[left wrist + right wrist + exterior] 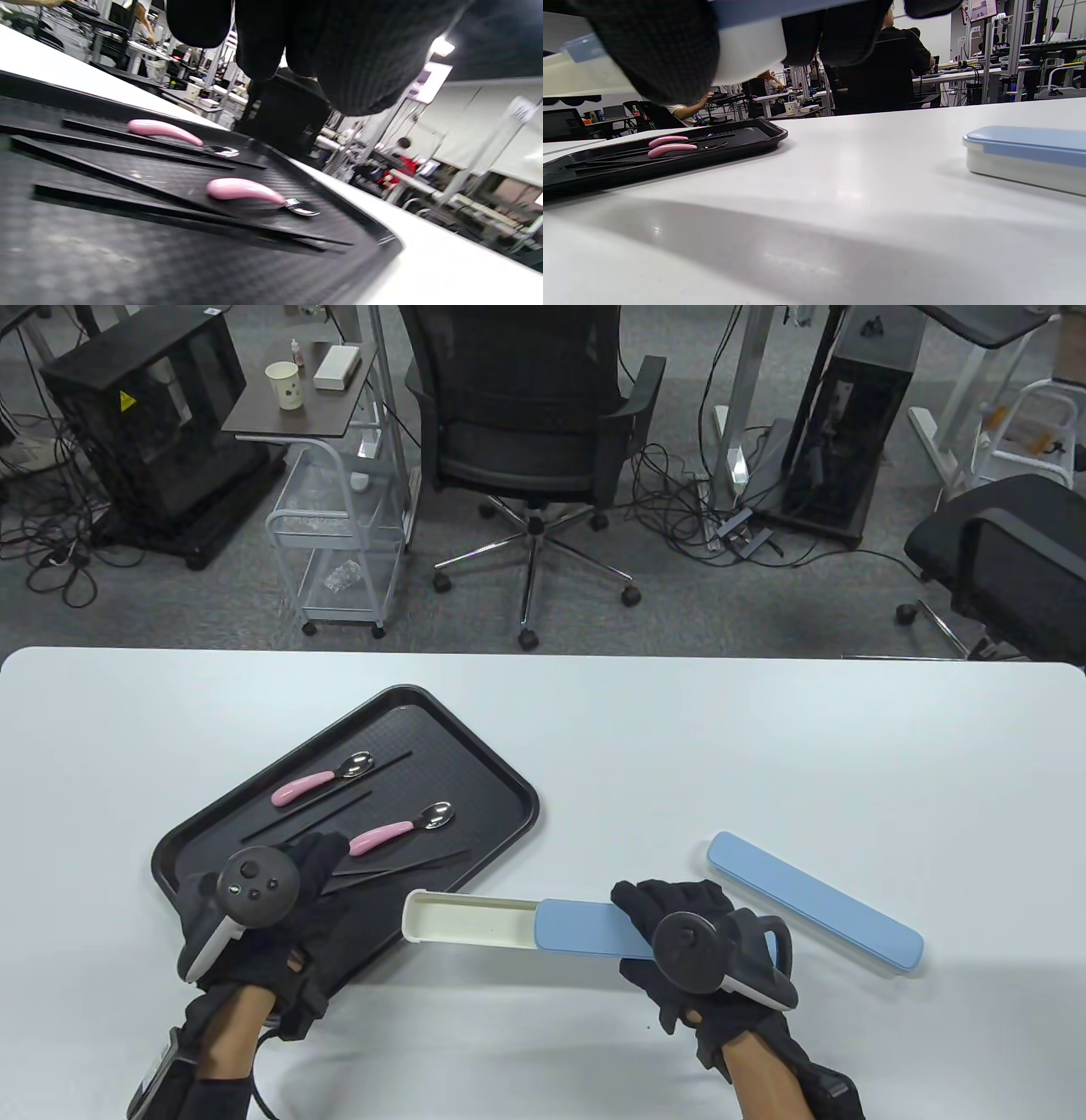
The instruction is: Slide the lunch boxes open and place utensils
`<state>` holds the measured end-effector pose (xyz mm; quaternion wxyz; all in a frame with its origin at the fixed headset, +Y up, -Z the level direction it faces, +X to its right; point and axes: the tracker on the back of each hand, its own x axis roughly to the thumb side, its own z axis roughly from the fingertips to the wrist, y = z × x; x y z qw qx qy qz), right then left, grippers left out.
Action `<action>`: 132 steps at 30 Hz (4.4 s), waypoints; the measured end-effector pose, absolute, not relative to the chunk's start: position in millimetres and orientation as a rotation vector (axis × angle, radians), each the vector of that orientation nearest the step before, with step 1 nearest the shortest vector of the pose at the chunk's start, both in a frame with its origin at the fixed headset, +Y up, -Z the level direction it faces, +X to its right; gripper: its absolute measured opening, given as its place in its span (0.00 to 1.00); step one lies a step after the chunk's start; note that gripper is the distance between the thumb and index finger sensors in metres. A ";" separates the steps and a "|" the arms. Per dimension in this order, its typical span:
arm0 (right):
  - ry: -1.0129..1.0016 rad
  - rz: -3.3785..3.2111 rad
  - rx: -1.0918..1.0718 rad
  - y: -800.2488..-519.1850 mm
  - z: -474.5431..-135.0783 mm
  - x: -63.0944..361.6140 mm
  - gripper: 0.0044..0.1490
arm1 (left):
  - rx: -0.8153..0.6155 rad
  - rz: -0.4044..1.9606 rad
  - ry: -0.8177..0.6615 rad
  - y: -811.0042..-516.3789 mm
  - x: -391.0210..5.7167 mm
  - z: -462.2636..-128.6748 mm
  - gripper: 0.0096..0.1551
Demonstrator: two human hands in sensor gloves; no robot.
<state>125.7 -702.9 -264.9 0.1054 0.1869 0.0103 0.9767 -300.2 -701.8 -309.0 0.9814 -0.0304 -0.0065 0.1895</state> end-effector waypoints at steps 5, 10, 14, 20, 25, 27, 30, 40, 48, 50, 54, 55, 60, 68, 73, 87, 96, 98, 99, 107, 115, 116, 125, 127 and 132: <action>0.032 2.880 0.557 -703.3 -264.7 125.3 0.51 | -0.165 0.231 0.120 -720.6 -308.1 -331.8 0.41; 0.033 2.880 0.553 -703.4 -264.8 126.3 0.50 | -0.225 0.133 0.186 -739.3 -311.5 -345.1 0.39; 0.034 2.881 0.548 -703.3 -264.8 127.5 0.50 | -0.274 0.051 0.236 -754.0 -315.0 -352.4 0.38; 0.037 2.881 0.545 -703.2 -264.9 128.4 0.50 | -0.323 -0.026 0.262 -768.4 -317.4 -356.0 0.38; 0.045 2.882 0.543 -703.5 -265.3 128.9 0.50 | -0.314 -0.035 0.260 -771.5 -316.5 -356.7 0.33; 0.049 2.883 0.542 -703.6 -265.3 129.0 0.50 | -0.310 -0.029 0.258 -771.6 -315.8 -357.3 0.30; 0.049 2.883 0.539 -703.7 -265.3 129.7 0.50 | -0.306 -0.056 0.252 -772.6 -311.8 -357.8 0.26; 0.054 2.881 0.535 -703.8 -266.0 130.8 0.50 | -0.364 -0.130 0.230 -774.4 -307.4 -360.1 0.26; 0.058 2.886 0.537 -704.2 -266.2 130.4 0.50 | -0.329 -0.097 0.228 -772.6 -310.7 -357.2 0.23; 0.058 2.886 0.537 -704.2 -266.2 130.4 0.50 | -0.322 -0.064 0.226 -771.6 -314.0 -355.9 0.23; 0.059 2.889 0.537 -704.4 -266.3 130.4 0.50 | -0.297 -0.001 0.211 -763.3 -317.2 -353.8 0.23; 0.060 2.891 0.537 -704.4 -266.3 130.3 0.50 | -0.285 0.015 0.204 -758.8 -317.3 -353.1 0.23; 0.072 2.898 0.531 -705.5 -267.1 130.9 0.50 | -0.143 0.141 0.113 -720.5 -310.7 -340.4 0.25; 0.089 2.907 0.515 -706.1 -267.9 131.4 0.50 | 0.062 0.204 -0.115 -668.8 -284.8 -298.7 0.25; 0.090 2.911 0.508 -706.5 -268.4 131.9 0.50 | 0.073 0.182 -0.203 -666.0 -270.7 -283.2 0.24; 0.095 2.911 0.563 -705.4 -263.9 120.7 0.50 | 0.096 -0.018 -0.432 -683.2 -197.4 -260.1 0.24; 0.077 2.908 0.606 -703.3 -259.7 113.0 0.50 | 0.145 -0.090 -0.536 -690.2 -159.3 -244.7 0.25; 0.078 2.904 0.618 -703.8 -258.9 110.8 0.50 | 0.139 -0.104 -0.550 -691.5 -154.6 -242.9 0.25; 0.081 2.906 0.625 -704.1 -258.5 109.5 0.50 | 0.146 -0.102 -0.557 -692.0 -152.6 -241.8 0.25; 0.086 2.896 0.644 -706.1 -258.1 105.9 0.50 | 0.160 -0.088 -0.575 -691.9 -148.7 -239.3 0.24; 0.077 2.891 0.635 -706.9 -257.9 107.4 0.50 | 0.186 -0.040 -0.570 -690.2 -151.5 -237.4 0.26; 0.075 2.888 0.637 -707.0 -258.0 107.5 0.50 | 0.189 -0.034 -0.571 -689.9 -151.6 -237.1 0.26; 0.086 2.875 0.619 -708.2 -259.4 110.1 0.50 | 0.202 0.043 -0.545 -684.1 -163.3 -241.2 0.28; 0.085 2.881 0.616 -707.8 -259.6 110.5 0.50 | 0.208 0.066 -0.515 -680.0 -171.1 -242.8 0.28; 0.074 2.880 0.608 -707.1 -259.3 112.4 0.50 | 0.244 0.145 -0.366 -669.5 -205.6 -253.7 0.29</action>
